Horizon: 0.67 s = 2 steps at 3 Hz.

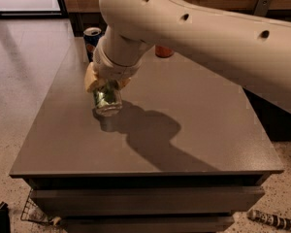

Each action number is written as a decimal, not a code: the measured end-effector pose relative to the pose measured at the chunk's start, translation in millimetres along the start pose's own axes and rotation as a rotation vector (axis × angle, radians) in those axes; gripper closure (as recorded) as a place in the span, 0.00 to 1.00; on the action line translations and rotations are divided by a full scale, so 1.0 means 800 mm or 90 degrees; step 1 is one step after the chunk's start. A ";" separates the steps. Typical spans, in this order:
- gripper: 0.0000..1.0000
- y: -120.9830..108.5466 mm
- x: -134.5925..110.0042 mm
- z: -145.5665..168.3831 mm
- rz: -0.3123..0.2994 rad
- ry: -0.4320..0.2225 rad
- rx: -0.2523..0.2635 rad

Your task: Place green can upright

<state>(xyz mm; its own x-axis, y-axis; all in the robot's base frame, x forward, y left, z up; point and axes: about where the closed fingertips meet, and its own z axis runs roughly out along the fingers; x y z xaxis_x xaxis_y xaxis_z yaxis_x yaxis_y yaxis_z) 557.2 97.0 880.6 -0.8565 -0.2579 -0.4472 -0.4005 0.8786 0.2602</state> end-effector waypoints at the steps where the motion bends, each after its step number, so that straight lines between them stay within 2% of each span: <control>1: 1.00 -0.014 -0.023 -0.021 -0.022 -0.089 -0.049; 2: 1.00 -0.020 -0.054 -0.030 -0.010 -0.191 -0.150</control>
Offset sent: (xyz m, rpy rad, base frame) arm 0.0628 -0.0454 0.0892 0.6694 -0.5853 0.2930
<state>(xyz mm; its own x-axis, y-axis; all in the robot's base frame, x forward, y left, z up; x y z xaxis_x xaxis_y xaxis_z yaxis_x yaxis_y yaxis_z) 592.5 84.6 916.3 -0.7302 -0.1108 -0.6742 -0.5065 0.7501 0.4253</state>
